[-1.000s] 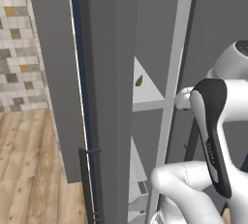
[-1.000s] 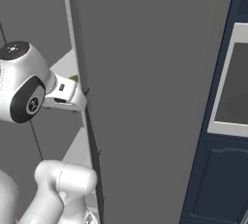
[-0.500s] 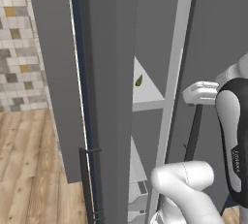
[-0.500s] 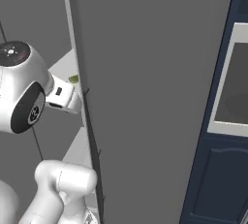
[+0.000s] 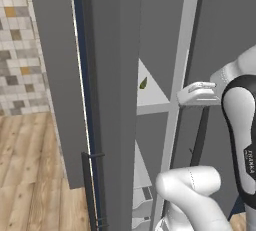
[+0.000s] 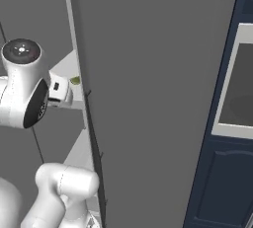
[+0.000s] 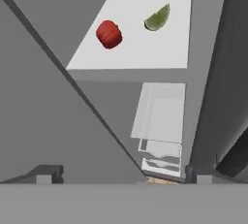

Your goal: Take the bell pepper and lemon wedge out of the freezer and place them in the tupperware container on the counter. Then put the tupperware containing the vegetables back in the freezer.

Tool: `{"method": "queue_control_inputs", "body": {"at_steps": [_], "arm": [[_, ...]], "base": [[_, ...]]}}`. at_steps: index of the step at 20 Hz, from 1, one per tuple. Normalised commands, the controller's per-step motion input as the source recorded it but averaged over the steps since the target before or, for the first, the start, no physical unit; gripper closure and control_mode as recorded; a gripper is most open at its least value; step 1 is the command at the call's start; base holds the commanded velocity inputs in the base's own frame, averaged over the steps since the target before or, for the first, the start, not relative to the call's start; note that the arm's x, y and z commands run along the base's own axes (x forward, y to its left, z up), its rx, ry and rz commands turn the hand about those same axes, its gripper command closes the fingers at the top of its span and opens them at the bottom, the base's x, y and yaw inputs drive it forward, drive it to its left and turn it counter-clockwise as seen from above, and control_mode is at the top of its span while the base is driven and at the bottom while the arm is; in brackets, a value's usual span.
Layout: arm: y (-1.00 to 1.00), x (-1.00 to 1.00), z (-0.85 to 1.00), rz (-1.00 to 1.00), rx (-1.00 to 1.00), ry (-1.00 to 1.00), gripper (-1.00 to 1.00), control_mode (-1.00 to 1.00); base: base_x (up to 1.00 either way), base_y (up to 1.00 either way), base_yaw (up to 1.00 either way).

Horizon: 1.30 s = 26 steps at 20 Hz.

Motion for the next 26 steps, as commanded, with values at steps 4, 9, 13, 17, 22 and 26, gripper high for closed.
{"method": "queue_control_inputs", "body": {"at_steps": [4, 9, 13, 17, 22, 26], "arm": [[0.43, 0.33, 0.08, 0.29, -0.13, -0.08, -1.0, -1.0], [0.5, 0.3, 0.12, 0.21, -0.18, -0.2, -1.0, -1.0], [0.29, 0.47, 0.01, 0.16, -0.12, -0.13, -1.0, -1.0], [0.24, 0.7, 0.0, 0.12, 0.0, -0.01, -1.0, -1.0], [0.26, 0.6, 0.0, 0.07, 0.0, 0.0, -1.0, -1.0], [0.17, 0.41, -0.13, 0.0, -0.04, 0.0, -1.0, -1.0]], "base": [[0.0, 0.0, 0.0], [0.0, 0.0, 0.0], [0.0, 0.0, 0.0], [0.0, 0.0, 0.0], [0.0, 0.0, 0.0], [0.0, 0.0, 0.0]]}}
